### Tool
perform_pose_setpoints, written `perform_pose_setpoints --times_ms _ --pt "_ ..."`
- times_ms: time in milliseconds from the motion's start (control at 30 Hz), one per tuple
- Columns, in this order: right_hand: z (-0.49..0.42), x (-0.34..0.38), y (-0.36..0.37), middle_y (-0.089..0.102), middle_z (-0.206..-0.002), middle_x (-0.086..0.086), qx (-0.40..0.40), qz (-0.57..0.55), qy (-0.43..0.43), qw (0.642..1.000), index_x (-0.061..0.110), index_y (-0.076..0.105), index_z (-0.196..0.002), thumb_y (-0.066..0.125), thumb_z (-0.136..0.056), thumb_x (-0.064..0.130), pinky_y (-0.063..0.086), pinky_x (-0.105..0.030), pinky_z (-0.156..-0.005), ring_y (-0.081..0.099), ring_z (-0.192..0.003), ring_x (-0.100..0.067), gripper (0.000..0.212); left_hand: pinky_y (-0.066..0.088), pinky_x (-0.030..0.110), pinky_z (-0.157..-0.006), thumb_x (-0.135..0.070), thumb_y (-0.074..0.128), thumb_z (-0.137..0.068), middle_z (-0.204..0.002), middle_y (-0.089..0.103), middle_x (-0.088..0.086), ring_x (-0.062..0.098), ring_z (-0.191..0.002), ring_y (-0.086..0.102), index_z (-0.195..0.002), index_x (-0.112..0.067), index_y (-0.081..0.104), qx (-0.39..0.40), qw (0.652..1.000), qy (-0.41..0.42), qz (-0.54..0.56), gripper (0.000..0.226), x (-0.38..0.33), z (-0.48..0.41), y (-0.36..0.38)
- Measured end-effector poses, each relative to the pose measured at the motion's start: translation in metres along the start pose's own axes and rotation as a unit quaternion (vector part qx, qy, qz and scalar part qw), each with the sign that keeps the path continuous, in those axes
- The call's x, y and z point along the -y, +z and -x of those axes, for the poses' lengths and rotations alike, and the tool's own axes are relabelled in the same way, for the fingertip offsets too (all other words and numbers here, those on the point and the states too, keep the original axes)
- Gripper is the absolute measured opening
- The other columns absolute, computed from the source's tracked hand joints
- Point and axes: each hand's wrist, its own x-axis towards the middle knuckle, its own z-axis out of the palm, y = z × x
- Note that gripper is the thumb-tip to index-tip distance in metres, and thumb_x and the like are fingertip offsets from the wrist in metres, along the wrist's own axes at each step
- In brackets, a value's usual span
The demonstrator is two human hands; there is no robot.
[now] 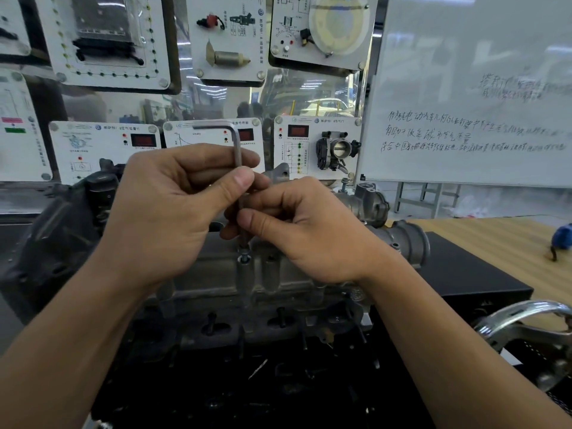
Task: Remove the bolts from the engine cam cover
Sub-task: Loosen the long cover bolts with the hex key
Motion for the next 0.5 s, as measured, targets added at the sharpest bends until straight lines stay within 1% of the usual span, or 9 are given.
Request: perform_pose_setpoints --times_ms 33,67,100,167,267,333,367,433,500 --pt "0.000 -0.001 0.001 0.075 -0.090 -0.019 -0.005 -0.001 -0.003 1.000 -0.003 0.075 -0.095 0.064 -0.095 0.011 0.057 -0.049 -0.083 0.072 -0.087 -0.033 0.018 0.059 0.022 -0.071 -0.022 0.069 -0.081 -0.084 0.078 -0.005 0.013 -0.081 0.075 -0.096 -0.023 0.073 -0.013 1.000 0.001 -0.001 0.016 0.000 -0.001 0.001" --pt "0.000 -0.001 0.001 0.074 -0.087 -0.024 -0.012 -0.002 -0.007 1.000 -0.004 0.075 -0.092 0.067 -0.093 0.013 0.056 -0.054 -0.077 0.070 -0.084 -0.041 0.019 0.059 0.021 -0.070 -0.023 0.072 -0.078 -0.081 0.077 -0.005 0.013 -0.078 0.075 -0.091 -0.024 0.074 -0.025 1.000 0.004 -0.001 0.014 0.000 -0.001 0.002" --pt "0.000 -0.001 0.001 0.073 -0.084 -0.025 -0.023 -0.006 -0.012 1.000 -0.003 0.075 -0.090 0.069 -0.092 0.014 0.055 -0.055 -0.073 0.068 -0.081 -0.044 0.018 0.058 0.020 -0.069 -0.025 0.074 -0.075 -0.079 0.077 -0.006 0.011 -0.075 0.075 -0.086 -0.026 0.074 -0.036 0.999 0.007 0.000 0.012 0.000 -0.002 0.003" --pt "-0.001 -0.001 0.001 0.074 -0.082 -0.020 -0.049 -0.022 -0.025 0.998 0.000 0.076 -0.090 0.071 -0.090 0.012 0.056 -0.055 -0.071 0.070 -0.078 -0.041 0.013 0.057 0.019 -0.065 -0.028 0.079 -0.069 -0.074 0.076 -0.007 0.010 -0.069 0.074 -0.077 -0.026 0.072 -0.049 0.999 0.013 -0.003 0.010 -0.001 -0.003 0.003" --pt "-0.003 0.000 -0.001 0.074 -0.082 -0.022 -0.071 -0.057 -0.028 0.995 -0.004 0.075 -0.091 0.074 -0.087 0.008 0.054 -0.061 -0.069 0.069 -0.079 -0.047 0.013 0.059 0.025 -0.060 -0.029 0.087 -0.064 -0.071 0.073 0.002 0.015 -0.064 0.072 -0.067 -0.023 0.064 -0.062 0.998 0.008 -0.015 0.024 -0.001 -0.007 0.005" --pt "-0.002 0.000 -0.002 0.075 -0.083 -0.021 -0.085 -0.073 -0.026 0.993 -0.006 0.074 -0.089 0.077 -0.083 0.007 0.055 -0.060 -0.071 0.070 -0.081 -0.044 0.014 0.059 0.032 -0.056 -0.029 0.089 -0.061 -0.067 0.070 0.008 0.019 -0.059 0.068 -0.063 -0.017 0.058 -0.084 0.996 0.002 -0.027 0.034 -0.001 -0.010 0.008" --pt "-0.002 -0.001 -0.001 0.075 -0.081 -0.020 -0.091 -0.074 -0.027 0.993 -0.006 0.074 -0.087 0.078 -0.081 0.007 0.057 -0.058 -0.072 0.071 -0.079 -0.042 0.014 0.060 0.038 -0.054 -0.031 0.090 -0.060 -0.067 0.068 0.012 0.025 -0.058 0.067 -0.062 -0.013 0.055 -0.093 0.995 0.002 -0.032 0.039 -0.001 -0.011 0.011" --pt "-0.001 -0.001 0.001 0.074 -0.076 -0.018 -0.102 -0.063 -0.027 0.992 -0.006 0.073 -0.080 0.081 -0.078 0.007 0.059 -0.051 -0.069 0.071 -0.073 -0.038 0.015 0.058 0.050 -0.055 -0.038 0.088 -0.059 -0.069 0.063 0.024 0.043 -0.064 0.064 -0.063 0.000 0.050 -0.102 0.994 0.004 -0.035 0.054 -0.001 -0.013 0.016" --pt "-0.002 -0.002 0.005 0.073 -0.072 -0.018 -0.108 -0.048 -0.025 0.993 -0.006 0.073 -0.076 0.082 -0.076 0.008 0.059 -0.048 -0.065 0.069 -0.069 -0.039 0.017 0.056 0.055 -0.055 -0.043 0.085 -0.060 -0.070 0.060 0.028 0.049 -0.067 0.061 -0.069 0.007 0.051 -0.102 0.994 0.002 -0.026 0.061 -0.002 -0.014 0.021"
